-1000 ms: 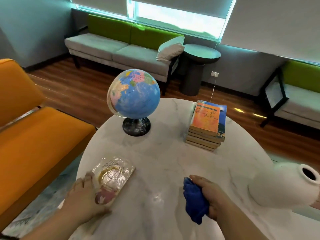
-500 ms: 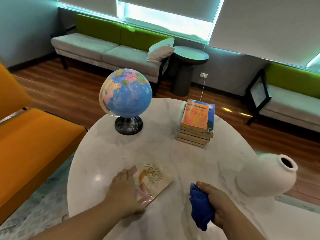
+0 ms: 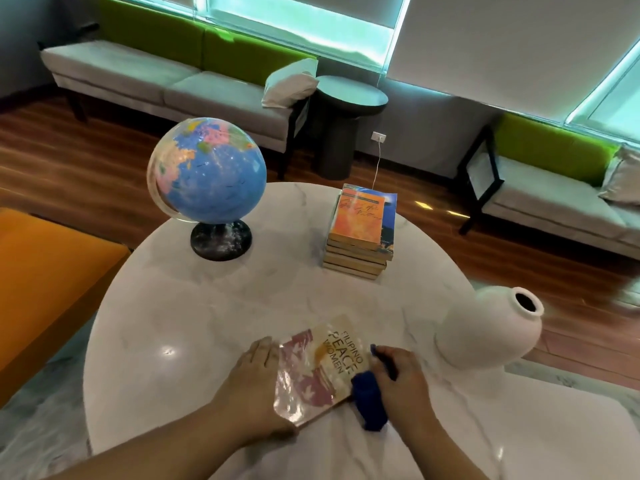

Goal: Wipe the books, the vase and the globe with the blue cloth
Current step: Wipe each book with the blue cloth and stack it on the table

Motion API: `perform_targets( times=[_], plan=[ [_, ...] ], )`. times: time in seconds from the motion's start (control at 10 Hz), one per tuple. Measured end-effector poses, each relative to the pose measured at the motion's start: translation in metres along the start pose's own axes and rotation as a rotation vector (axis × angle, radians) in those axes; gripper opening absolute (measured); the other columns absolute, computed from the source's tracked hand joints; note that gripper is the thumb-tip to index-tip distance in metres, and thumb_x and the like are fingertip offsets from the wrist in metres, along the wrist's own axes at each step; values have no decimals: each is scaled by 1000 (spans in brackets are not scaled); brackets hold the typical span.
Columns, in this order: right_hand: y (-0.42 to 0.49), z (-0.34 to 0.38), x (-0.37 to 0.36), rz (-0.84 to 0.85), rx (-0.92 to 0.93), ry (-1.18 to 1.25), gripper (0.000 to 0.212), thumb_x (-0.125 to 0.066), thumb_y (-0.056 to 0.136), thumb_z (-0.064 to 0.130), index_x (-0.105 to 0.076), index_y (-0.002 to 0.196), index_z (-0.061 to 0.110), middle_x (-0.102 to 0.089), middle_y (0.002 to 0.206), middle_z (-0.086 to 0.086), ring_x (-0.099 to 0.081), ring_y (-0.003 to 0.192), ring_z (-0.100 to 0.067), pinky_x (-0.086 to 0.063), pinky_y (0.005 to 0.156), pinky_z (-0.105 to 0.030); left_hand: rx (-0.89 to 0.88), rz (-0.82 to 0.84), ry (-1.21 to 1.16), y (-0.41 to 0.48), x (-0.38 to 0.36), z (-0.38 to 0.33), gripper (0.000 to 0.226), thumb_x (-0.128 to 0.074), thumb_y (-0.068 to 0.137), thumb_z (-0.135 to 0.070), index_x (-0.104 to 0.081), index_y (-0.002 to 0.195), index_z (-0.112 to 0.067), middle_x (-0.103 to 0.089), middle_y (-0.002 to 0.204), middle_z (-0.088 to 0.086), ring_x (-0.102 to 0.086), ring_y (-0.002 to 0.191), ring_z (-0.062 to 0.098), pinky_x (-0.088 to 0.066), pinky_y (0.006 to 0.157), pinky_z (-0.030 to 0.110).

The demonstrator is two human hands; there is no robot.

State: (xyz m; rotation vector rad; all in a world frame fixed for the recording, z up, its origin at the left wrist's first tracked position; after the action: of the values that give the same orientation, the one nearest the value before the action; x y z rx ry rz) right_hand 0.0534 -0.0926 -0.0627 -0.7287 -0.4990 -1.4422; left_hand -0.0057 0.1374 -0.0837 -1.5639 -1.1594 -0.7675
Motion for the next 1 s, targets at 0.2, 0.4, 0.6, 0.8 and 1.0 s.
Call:
perform_targets(
  times=[0.2, 0.4, 0.6, 0.8, 1.0],
  plan=[
    [-18, -2, -26, 117, 221, -349, 54, -51, 97, 29, -32, 147, 19, -23, 146, 9, -21, 126, -4, -9, 103, -4, 28, -6, -33, -15, -1, 10, 136, -66, 62, -75, 11, 151, -7, 14, 160, 9, 9, 148, 22, 4, 118, 28],
    [-15, -1, -33, 241, 308, -330, 38, -54, 95, 12, -51, 132, 15, -43, 130, 0, -38, 101, 24, -23, 82, 9, 31, 3, -26, -15, 3, 7, 133, -66, 66, -72, 11, 151, -5, 14, 160, 10, 9, 148, 23, 4, 119, 28],
    [-13, 0, -32, 239, 374, -377, 35, -55, 93, 12, -57, 127, 12, -42, 133, 1, -37, 102, 8, -19, 87, 8, 31, 5, -20, -15, 3, 6, 135, -68, 64, -72, 8, 151, -3, 10, 160, 11, 7, 148, 25, 1, 120, 29],
    [-6, -3, -19, 175, 387, -414, 38, -58, 91, 17, -60, 129, 18, -46, 132, 10, -43, 116, -13, -26, 94, -5, 31, 6, -4, -14, 4, 4, 134, -67, 64, -73, 9, 151, -4, 10, 160, 11, 7, 148, 24, 2, 119, 29],
    [-21, 3, -33, 327, 485, -386, 33, -54, 94, 18, -62, 126, 22, -46, 130, 15, -38, 107, -4, -21, 90, 1, 39, 11, -4, -15, 5, 4, 134, -67, 65, -72, 9, 151, -4, 11, 160, 11, 7, 148, 24, 1, 119, 30]
  ],
)
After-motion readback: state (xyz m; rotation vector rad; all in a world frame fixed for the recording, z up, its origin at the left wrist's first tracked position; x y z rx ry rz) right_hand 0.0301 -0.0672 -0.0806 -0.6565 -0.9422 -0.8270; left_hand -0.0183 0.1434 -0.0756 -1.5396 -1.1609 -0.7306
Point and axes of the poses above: each hand's wrist, its own y-axis towards the middle knuckle, its own x-axis out of the back of the hand, z = x × y, the point moved 5 cm from there along y, towards the middle knuckle
